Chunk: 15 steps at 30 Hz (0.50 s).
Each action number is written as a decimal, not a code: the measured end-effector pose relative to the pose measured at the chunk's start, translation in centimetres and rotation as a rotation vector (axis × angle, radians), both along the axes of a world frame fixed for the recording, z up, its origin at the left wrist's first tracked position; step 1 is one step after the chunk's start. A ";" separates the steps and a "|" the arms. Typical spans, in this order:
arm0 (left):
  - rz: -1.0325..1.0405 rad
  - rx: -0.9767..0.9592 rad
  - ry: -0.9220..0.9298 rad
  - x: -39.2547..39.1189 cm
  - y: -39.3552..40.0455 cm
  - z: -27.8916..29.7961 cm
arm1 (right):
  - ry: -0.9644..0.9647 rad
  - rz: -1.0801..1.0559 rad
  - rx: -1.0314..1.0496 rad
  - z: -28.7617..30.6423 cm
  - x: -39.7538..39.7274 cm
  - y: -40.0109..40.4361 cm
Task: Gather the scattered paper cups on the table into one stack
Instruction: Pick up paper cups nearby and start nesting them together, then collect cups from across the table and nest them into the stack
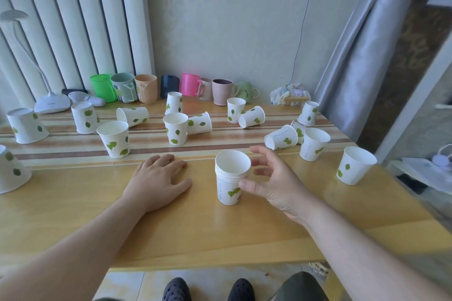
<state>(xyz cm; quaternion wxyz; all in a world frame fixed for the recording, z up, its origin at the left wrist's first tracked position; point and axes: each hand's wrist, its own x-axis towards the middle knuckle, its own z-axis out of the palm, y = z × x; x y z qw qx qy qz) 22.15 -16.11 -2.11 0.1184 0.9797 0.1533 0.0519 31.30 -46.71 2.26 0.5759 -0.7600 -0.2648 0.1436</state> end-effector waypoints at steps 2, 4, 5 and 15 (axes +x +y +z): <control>-0.049 0.041 -0.025 -0.2 -0.2 0.1 | -0.053 -0.049 -0.072 -0.9 0.6 -2.6; -0.132 0.046 -0.031 -0.5 -0.5 0.3 | -0.146 -0.154 -0.213 -2.0 1.4 -5.9; -0.164 0.022 -0.023 -0.7 -0.9 0.4 | -0.202 -0.212 -0.300 -2.4 1.9 -7.7; -0.307 -0.403 0.043 1.1 -7.9 2.1 | -0.362 -0.623 -0.742 -3.8 6.3 -21.1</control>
